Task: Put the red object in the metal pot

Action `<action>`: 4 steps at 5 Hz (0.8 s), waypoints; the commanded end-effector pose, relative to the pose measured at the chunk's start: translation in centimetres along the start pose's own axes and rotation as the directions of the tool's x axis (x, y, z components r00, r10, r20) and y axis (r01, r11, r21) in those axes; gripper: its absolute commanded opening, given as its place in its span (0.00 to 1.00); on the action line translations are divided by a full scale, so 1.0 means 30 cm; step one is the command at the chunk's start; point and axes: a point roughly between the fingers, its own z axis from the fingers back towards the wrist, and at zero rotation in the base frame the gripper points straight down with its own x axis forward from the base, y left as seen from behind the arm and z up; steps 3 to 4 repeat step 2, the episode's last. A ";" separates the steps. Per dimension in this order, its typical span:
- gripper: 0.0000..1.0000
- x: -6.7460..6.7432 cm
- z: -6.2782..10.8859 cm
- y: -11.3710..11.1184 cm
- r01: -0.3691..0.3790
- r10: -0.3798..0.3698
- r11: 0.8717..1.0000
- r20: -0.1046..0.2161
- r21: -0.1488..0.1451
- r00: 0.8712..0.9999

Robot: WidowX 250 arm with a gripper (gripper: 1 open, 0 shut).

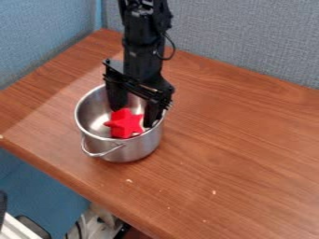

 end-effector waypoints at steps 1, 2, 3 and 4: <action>0.00 0.022 0.032 -0.019 -0.027 0.027 1.000 0.014 0.007 1.000; 0.00 0.035 0.043 -0.032 -0.064 0.063 0.998 0.003 0.007 0.998; 0.00 0.035 0.043 -0.032 -0.064 0.063 0.998 0.003 0.007 0.998; 0.00 0.035 0.043 -0.032 -0.064 0.063 0.998 0.003 0.007 0.998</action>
